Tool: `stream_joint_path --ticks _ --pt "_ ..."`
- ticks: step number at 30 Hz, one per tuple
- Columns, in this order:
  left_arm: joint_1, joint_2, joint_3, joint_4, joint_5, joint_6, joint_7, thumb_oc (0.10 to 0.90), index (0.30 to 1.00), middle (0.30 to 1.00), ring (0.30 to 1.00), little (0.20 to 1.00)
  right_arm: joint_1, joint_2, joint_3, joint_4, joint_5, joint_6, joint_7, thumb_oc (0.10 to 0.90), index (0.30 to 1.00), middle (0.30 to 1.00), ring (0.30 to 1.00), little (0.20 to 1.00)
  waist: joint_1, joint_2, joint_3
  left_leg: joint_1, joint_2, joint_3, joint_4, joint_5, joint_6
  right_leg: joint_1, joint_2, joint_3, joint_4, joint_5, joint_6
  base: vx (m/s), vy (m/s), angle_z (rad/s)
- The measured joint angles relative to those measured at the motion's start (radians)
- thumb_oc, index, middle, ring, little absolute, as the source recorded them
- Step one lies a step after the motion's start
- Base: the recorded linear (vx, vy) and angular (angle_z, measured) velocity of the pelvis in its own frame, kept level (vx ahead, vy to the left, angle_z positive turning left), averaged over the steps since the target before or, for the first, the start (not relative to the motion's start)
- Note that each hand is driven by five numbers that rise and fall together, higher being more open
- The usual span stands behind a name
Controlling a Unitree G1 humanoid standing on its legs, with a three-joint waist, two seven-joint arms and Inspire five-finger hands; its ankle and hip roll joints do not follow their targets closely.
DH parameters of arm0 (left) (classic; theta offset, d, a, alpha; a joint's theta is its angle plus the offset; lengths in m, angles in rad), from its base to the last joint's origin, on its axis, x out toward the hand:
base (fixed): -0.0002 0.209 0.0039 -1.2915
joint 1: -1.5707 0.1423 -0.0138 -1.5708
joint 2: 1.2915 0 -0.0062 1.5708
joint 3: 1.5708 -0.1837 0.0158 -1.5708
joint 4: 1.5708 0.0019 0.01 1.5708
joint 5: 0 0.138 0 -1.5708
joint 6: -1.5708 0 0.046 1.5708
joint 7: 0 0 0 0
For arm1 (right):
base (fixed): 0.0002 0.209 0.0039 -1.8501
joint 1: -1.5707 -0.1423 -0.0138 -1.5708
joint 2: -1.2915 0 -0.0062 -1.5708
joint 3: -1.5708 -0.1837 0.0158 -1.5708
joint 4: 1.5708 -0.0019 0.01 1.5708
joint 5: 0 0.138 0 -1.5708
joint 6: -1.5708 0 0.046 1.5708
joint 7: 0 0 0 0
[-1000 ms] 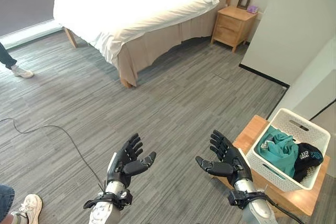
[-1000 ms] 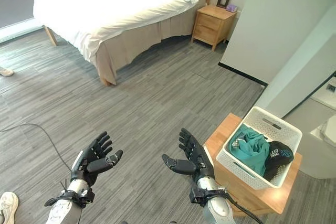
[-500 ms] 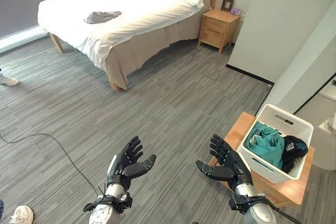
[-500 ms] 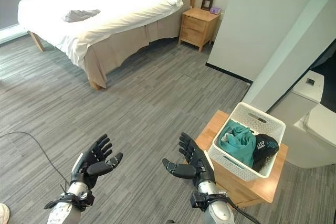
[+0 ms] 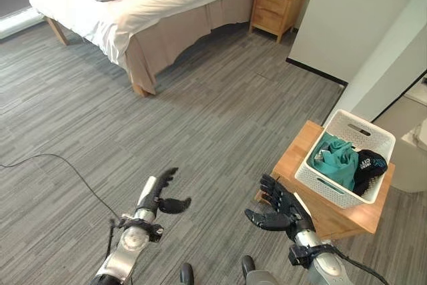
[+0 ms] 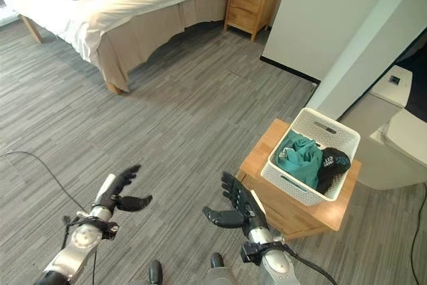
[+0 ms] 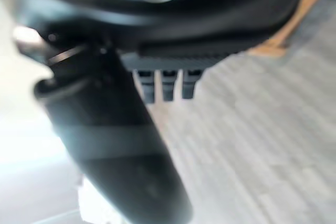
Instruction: Pick up bed clothes into laundry basket.
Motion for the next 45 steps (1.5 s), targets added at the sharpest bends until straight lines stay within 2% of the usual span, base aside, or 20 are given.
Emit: stream_joint_path --ticks 1,3,5,8,11,14,20,23,28,33,35,36,37,38,39,40,41,42,44,45 --pt "0.078 -0.052 0.056 -0.067 -0.109 -0.002 -0.021 0.800 0.900 0.900 0.900 0.900 -0.003 -0.012 -0.003 -0.007 0.000 0.016 0.009 0.800 0.900 0.900 0.900 0.900 0.000 0.007 -0.002 0.018 0.003 0.006 -0.013 -0.001 -0.001 0.009 0.006 0.019 -0.010 0.008 -0.005 0.04 -0.072 -0.33" --pt "0.196 -0.110 0.067 -0.123 -0.262 -0.006 -0.054 0.800 0.900 0.900 0.900 0.900 0.019 -0.060 -0.013 -0.059 -0.001 0.025 0.021 0.800 0.900 0.900 0.900 0.900 0.001 0.023 -0.011 0.041 0.011 0.005 -0.013 -0.002 -0.003 0.051 0.012 0.012 -0.042 0.014 -0.011 0.02 -0.067 -0.08" --pt "0.234 -0.113 0.021 -0.099 -0.326 0.019 -0.071 0.800 0.900 0.900 0.900 0.900 0.000 -0.071 -0.031 -0.085 -0.011 0.024 0.025 0.800 0.900 0.900 0.900 0.900 0.004 0.028 -0.016 0.054 0.021 -0.002 -0.012 -0.004 -0.006 0.072 0.025 0.008 -0.054 0.017 -0.016 -0.02 -0.074 0.11" --pt "0.225 -0.161 0.005 -0.089 -0.432 0.038 -0.068 0.800 0.900 0.900 0.900 0.900 -0.086 -0.045 -0.008 -0.082 -0.018 0.024 0.016 0.800 0.900 0.900 0.900 0.900 0.008 0.019 -0.017 0.052 0.034 -0.013 -0.008 0.012 -0.018 0.084 0.038 -0.012 -0.061 0.029 -0.024 -0.02 -0.087 0.15" --pt "0.206 -0.137 -0.018 -0.135 -0.436 0.040 -0.067 0.800 0.900 0.900 0.900 0.900 -0.126 -0.026 0.042 -0.082 -0.018 0.024 0.018 0.800 0.900 0.900 0.900 0.900 0.014 0.005 -0.028 0.058 0.042 -0.023 -0.008 0.015 -0.023 0.109 0.045 -0.031 -0.083 0.032 -0.028 0.00 -0.026 0.13" --pt "0.160 -0.089 -0.015 -0.199 -0.381 0.040 -0.066 0.800 0.900 0.900 0.900 0.900 -0.165 -0.025 0.081 -0.083 -0.007 0.029 0.018 0.800 0.900 0.900 0.900 0.900 0.027 0.003 -0.029 0.071 0.038 -0.040 -0.008 0.015 -0.023 0.136 0.044 -0.044 -0.094 0.035 -0.033 -0.03 -0.020 0.16" --pt "0.092 -0.125 0.021 -0.254 -0.435 -0.001 -0.018 0.800 0.900 0.900 0.900 0.900 -0.293 0.035 0.181 -0.091 0.119 0.033 0.010 0.800 0.900 0.900 0.900 0.900 0.061 0.002 -0.036 0.076 0.032 -0.053 -0.008 0.012 -0.025 0.155 0.041 -0.065 -0.105 0.032 -0.028 0.00 -0.002 0.07" --pt "0.105 -0.126 0.019 -0.254 -0.459 -0.002 0.001 0.800 0.900 0.900 0.900 0.900 -0.318 0.056 0.215 -0.121 0.151 0.032 0.017 0.800 0.900 0.900 0.900 0.900 0.086 0.000 -0.037 0.068 0.030 -0.066 -0.008 0.012 -0.025 0.154 0.041 -0.075 -0.105 0.031 -0.028 0.03 0.028 0.12" --pt "0.134 -0.112 0.042 -0.252 -0.450 -0.002 0.017 0.800 0.900 0.900 0.900 0.900 -0.312 0.039 0.209 -0.120 0.150 0.033 0.017 0.800 0.900 0.900 0.900 0.900 0.106 -0.002 -0.036 0.062 0.015 -0.077 -0.008 0.013 -0.025 0.155 0.025 -0.090 -0.104 0.029 -0.027 0.04 0.072 0.08" --pt "0.141 -0.073 0.046 -0.251 -0.334 -0.002 0.022 0.800 0.900 0.900 0.900 0.900 -0.300 0.025 0.168 -0.117 0.147 0.033 0.014 0.800 0.900 0.900 0.900 0.900 0.108 0.004 -0.014 0.052 -0.007 -0.080 -0.008 0.006 -0.015 0.138 -0.002 -0.091 -0.088 0.017 -0.014 0.08 0.161 0.03" --pt "0.141 -0.072 0.041 -0.250 -0.333 -0.002 0.021 0.800 0.900 0.900 0.900 0.900 -0.299 0.016 0.155 -0.117 0.144 0.033 0.014 0.800 0.900 0.900 0.900 0.900 0.105 0.011 -0.001 0.040 -0.027 -0.075 0.001 -0.004 0.004 0.100 -0.015 -0.083 -0.030 -0.005 -0.002 0.07 0.249 -0.05" --pt "0.136 -0.073 0.034 -0.246 -0.333 -0.003 0.021 0.800 0.900 0.900 0.900 0.900 -0.300 0.015 0.149 -0.117 0.135 0.032 0.013 0.800 0.900 0.900 0.900 0.900 0.100 0.015 0.010 0.028 -0.036 -0.077 0.020 -0.024 0.032 0.059 -0.032 -0.073 0.047 -0.026 -0.003 0.07 0.259 -0.10" --pt "0.130 -0.071 0.020 -0.241 -0.332 -0.002 0.022 0.800 0.900 0.900 0.900 0.900 -0.303 0.004 0.149 -0.117 0.122 0.033 0.011 0.800 0.900 0.900 0.900 0.900 0.098 0.028 0.030 0.032 -0.033 -0.074 0.026 -0.013 0.027 0.002 -0.041 -0.061 0.176 -0.059 0.000 0.05 0.182 -0.04" --pt "0.128 -0.067 0.008 -0.240 -0.330 -0.001 0.021 0.800 0.900 0.900 0.900 0.900 -0.298 0.002 0.151 -0.117 0.107 0.033 0.009 0.800 0.900 0.900 0.900 0.900 0.087 0.028 0.039 0.035 -0.045 -0.074 0.030 -0.016 0.034 -0.041 -0.053 -0.057 0.269 -0.079 -0.001 0.32 0.171 -0.02" --pt "0.123 -0.068 0.004 -0.239 -0.327 -0.001 0.019 0.800 0.900 0.900 0.900 0.900 -0.292 0.002 0.153 -0.117 0.091 0.033 0.008 0.800 0.900 0.900 0.900 0.900 0.083 0.022 0.057 0.037 -0.061 -0.070 0.054 -0.036 0.049 -0.075 -0.064 -0.040 0.361 -0.084 0.001 0.40 0.092 -0.08" --pt "0.107 -0.066 0.002 -0.236 -0.313 -0.002 0.019 0.800 0.900 0.900 0.900 0.900 -0.292 -0.002 0.148 -0.121 0.082 0.026 0.015 0.800 0.900 0.900 0.900 0.900 0.077 0.022 0.083 0.045 -0.072 -0.100 0.067 -0.061 0.079 -0.151 -0.068 -0.018 0.504 -0.088 0.002 0.57 0.086 0.12" --pt "0.090 -0.053 -0.002 -0.232 -0.299 -0.001 0.019 0.800 0.900 0.900 0.900 0.900 -0.276 -0.001 0.144 -0.124 0.079 0.026 0.017 0.800 0.900 0.900 0.900 0.900 0.050 0.022 0.097 0.046 -0.073 -0.127 0.075 -0.063 0.087 -0.203 -0.050 0.002 0.547 -0.138 0.013 0.32 -0.013 0.31" --pt "0.074 -0.038 -0.004 -0.234 -0.296 -0.003 0.019 0.800 0.900 0.900 0.900 0.900 -0.266 -0.002 0.146 -0.128 0.079 0.025 0.021 0.800 0.900 0.900 0.900 0.900 0.042 0.024 0.110 0.046 -0.069 -0.143 0.078 -0.062 0.088 -0.233 -0.029 0.015 0.523 -0.160 0.007 0.56 -0.041 0.61" --pt "0.019 -0.007 -0.015 -0.230 -0.279 -0.006 0.018 0.800 0.900 0.900 0.900 0.900 -0.218 -0.005 0.136 -0.142 0.093 0.016 0.028 0.800 0.900 0.900 0.900 0.900 0.006 0.005 0.127 0.002 -0.083 -0.190 0.114 -0.083 0.118 -0.320 0.011 0.022 0.438 -0.153 0.004 0.67 -0.071 0.91" --pt "-0.033 0.002 -0.029 -0.221 -0.262 -0.010 0.016 0.800 0.900 0.900 0.900 0.900 -0.170 -0.004 0.111 -0.153 0.122 0.002 0.042 0.800 0.900 0.900 0.900 0.900 -0.024 0.006 0.134 -0.043 -0.085 -0.247 0.152 -0.109 0.113 -0.333 0.028 0.018 0.313 -0.144 0.022 0.42 -0.054 1.31"
